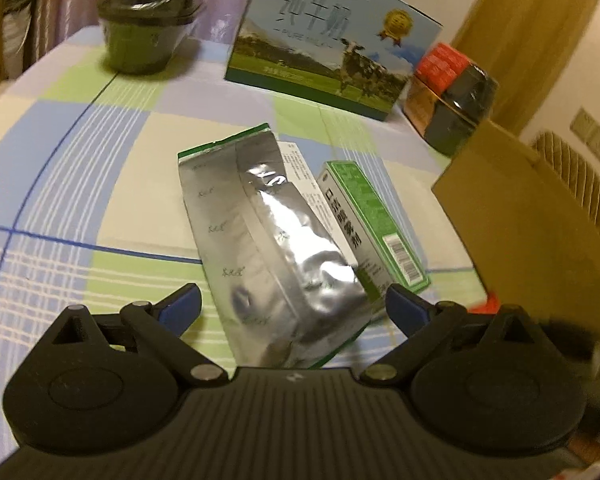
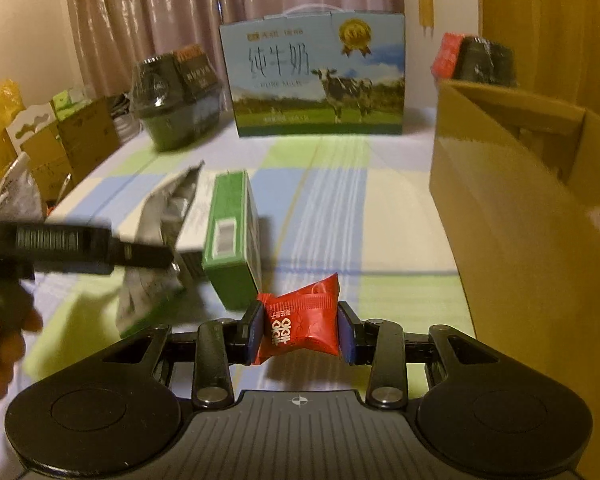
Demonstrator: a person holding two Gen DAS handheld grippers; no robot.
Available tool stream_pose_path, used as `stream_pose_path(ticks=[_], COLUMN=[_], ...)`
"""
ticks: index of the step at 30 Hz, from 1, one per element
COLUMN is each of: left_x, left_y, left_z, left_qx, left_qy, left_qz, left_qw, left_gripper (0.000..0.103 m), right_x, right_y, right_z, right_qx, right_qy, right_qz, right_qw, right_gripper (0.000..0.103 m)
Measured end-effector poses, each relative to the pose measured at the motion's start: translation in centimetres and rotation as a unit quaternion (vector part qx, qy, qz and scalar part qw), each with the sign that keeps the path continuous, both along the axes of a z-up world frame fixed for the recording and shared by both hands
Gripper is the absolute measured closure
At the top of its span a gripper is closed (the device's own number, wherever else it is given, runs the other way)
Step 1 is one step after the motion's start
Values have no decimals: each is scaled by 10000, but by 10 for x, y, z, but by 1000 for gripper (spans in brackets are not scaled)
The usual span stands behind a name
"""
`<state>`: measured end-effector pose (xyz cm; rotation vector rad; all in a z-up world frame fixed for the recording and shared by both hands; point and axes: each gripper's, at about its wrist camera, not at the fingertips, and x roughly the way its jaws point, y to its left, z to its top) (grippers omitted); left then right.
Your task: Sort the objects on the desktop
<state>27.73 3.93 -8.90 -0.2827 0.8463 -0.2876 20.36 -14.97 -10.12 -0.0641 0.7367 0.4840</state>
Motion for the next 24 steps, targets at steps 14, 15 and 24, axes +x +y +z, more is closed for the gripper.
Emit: stream_pose_path(ticks=[14, 15, 24], left_x=[7, 5, -61], left_y=[-6, -5, -10], left_z=[-15, -14, 0], left_qx=[418, 438, 1029], left_qy=[335, 350, 586], left_qz=[-194, -179, -127], left_qw=[9984, 9983, 9929], left_gripper=[22, 23, 28], right_x=[-19, -23, -66], right_y=[-7, -9, -34], right_z=[-3, -2, 10], right_qx=[-33, -41, -66], right_qy=[176, 186, 343], right_qz=[8, 13, 6], right_qw=[9998, 9998, 9994], right_gripper=[68, 68, 68])
